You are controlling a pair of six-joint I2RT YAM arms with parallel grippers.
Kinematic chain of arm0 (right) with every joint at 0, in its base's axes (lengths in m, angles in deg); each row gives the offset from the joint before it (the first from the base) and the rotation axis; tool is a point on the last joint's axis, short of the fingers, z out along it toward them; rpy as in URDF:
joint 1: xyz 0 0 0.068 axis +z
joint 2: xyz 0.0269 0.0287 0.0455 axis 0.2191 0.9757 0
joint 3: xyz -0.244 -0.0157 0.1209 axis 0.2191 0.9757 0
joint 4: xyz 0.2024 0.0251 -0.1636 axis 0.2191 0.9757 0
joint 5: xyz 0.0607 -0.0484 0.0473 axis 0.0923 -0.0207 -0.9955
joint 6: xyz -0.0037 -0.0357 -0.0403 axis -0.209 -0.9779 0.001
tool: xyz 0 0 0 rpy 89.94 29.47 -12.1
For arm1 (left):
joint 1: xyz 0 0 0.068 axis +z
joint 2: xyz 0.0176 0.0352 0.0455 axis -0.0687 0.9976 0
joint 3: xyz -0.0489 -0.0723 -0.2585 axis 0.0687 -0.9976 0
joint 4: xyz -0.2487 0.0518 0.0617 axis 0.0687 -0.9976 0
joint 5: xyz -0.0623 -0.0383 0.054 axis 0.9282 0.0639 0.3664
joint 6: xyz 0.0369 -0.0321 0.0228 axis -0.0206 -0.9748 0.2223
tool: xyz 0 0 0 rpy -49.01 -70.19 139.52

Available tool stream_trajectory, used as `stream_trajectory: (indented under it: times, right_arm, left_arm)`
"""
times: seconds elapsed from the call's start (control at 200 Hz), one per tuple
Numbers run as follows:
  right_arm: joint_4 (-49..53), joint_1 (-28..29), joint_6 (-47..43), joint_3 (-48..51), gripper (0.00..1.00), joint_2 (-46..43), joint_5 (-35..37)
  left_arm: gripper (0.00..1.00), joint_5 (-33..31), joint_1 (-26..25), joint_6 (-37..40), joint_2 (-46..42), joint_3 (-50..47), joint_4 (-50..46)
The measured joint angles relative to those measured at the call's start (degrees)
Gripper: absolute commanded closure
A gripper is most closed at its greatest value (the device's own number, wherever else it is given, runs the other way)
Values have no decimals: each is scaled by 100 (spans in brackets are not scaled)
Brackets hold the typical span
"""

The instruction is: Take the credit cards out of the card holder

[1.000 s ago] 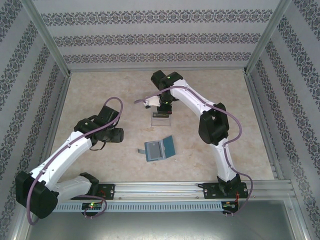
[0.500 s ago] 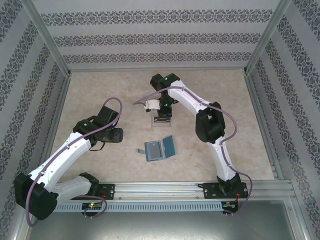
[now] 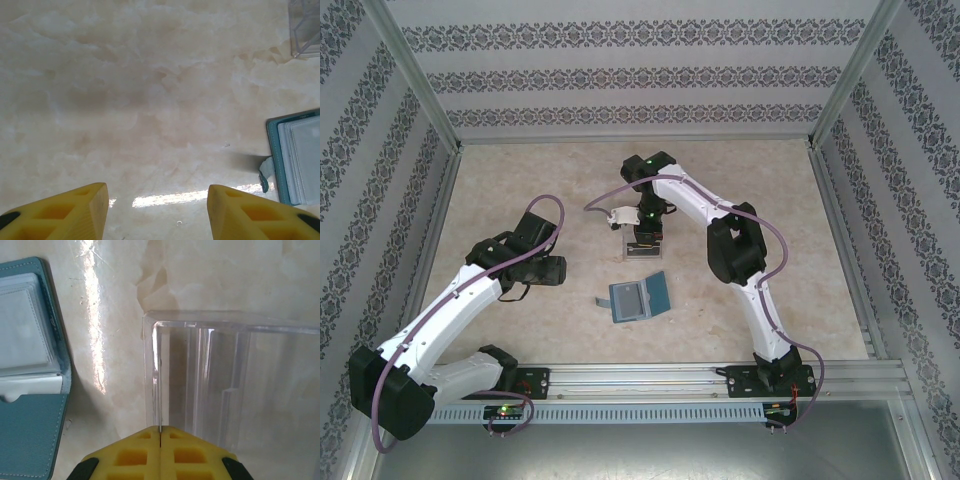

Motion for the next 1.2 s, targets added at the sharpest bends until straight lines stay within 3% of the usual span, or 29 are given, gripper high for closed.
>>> stream_trajectory:
  times: [0.285,0.759,1.009,1.199]
  right_arm:
    - [201,-2,22,-138,81,66,-37]
    - [-87,0,330,-289,79,-380,354]
    - [-1027,83,1292,1169,80,-1692,304]
    - [-2135,396,2728,2673,80,-2531,319]
  left_arm:
    - [44,0,0,0,4,0,0]
    - [44,131,2,9,13,0,24]
    - [44,697,7,-81,306,-17,334]
    - [43,1366,7,-459,505,-199,981]
